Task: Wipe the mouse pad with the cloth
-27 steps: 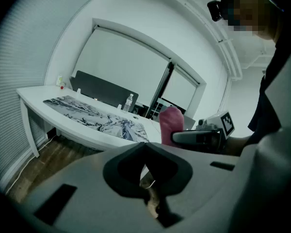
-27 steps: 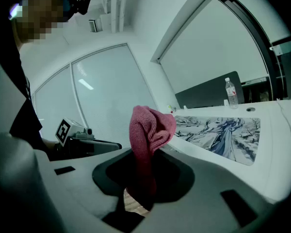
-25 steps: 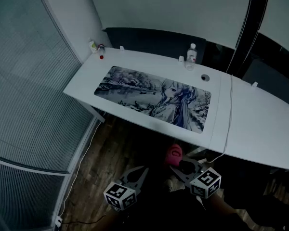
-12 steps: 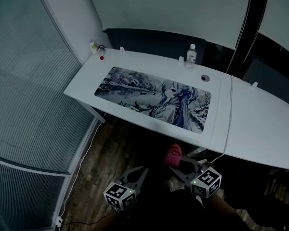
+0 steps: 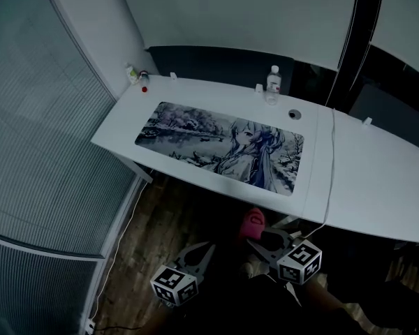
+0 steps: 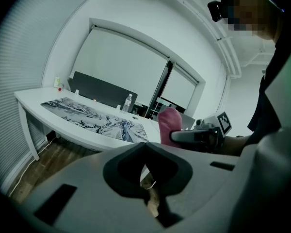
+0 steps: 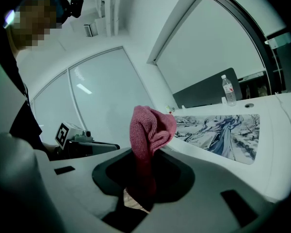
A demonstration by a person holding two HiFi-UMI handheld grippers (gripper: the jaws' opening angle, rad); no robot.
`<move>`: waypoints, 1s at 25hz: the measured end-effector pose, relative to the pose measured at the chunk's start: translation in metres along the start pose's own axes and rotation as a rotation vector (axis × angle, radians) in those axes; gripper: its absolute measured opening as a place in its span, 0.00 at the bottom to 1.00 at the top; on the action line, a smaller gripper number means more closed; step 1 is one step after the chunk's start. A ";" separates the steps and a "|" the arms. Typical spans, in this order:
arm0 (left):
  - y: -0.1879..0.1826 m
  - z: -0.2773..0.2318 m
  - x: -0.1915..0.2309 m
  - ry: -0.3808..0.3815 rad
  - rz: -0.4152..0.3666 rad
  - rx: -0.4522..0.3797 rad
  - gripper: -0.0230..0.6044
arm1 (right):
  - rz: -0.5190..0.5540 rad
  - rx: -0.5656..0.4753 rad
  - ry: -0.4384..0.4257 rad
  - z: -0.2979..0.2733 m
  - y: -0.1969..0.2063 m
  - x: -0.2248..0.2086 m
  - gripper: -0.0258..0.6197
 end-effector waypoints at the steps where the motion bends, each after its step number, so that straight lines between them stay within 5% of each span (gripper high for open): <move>1: -0.002 -0.001 0.002 -0.001 0.001 0.003 0.05 | -0.005 0.001 0.002 -0.002 -0.001 -0.001 0.21; 13: -0.037 -0.030 0.063 0.090 -0.012 0.072 0.05 | -0.054 0.023 0.112 -0.050 -0.012 -0.025 0.21; 25: -0.093 -0.040 0.169 0.220 -0.063 0.161 0.05 | -0.117 0.093 0.306 -0.141 -0.027 -0.049 0.21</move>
Point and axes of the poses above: the fingertips, and each gripper's own axes: z backward along the fingers, x to its left, y out of its underside, the point moved 10 cm from there along z, backward along the fingers, and after that the axes turned 7 degrees about z, right-handed, at the moved point
